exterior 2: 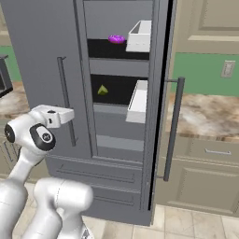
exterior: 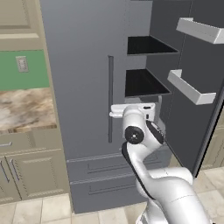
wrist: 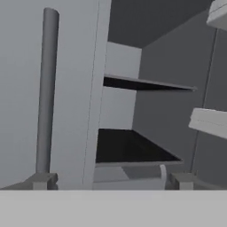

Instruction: Take the lemon wedge from the fridge and place it on the plate with fish on the dining counter.

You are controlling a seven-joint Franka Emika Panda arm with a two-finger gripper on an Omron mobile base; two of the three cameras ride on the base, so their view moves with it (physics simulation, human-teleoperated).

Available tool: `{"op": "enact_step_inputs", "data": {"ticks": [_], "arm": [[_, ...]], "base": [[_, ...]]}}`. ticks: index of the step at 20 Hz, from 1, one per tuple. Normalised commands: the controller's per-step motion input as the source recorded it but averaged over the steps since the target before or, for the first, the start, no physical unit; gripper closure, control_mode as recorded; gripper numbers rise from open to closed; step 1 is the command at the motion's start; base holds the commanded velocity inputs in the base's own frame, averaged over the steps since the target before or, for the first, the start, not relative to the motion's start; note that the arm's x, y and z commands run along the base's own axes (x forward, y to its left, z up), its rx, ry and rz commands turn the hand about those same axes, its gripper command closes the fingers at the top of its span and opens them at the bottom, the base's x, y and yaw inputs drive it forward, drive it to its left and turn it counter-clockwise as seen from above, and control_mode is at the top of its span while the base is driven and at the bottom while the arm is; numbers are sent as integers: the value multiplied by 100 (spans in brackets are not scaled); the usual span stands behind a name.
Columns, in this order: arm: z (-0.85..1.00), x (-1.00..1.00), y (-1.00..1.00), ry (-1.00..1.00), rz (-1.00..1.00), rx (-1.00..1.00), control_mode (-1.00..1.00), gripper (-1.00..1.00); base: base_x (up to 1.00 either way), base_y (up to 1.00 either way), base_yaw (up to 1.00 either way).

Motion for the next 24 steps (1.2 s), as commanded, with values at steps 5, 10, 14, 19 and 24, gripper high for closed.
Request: {"op": "enact_step_inputs", "data": {"ticks": [5, 10, 14, 19, 24], "arm": [[-2, 62, 63, -6, 0, 0, -100, -100], [0, 58, 44, -1, 0, 0, -100, -100], [0, 79, 21, 0, 3, 0, -100, -100], [0, 50, 0, -2, 1, 0, -100, -100], [0, 44, -1, 0, 0, 0, -100, -100]], "base": [[0, 0, 0], [0, 0, 0], [0, 0, 0], [0, 0, 0], [0, 0, 0]]}}
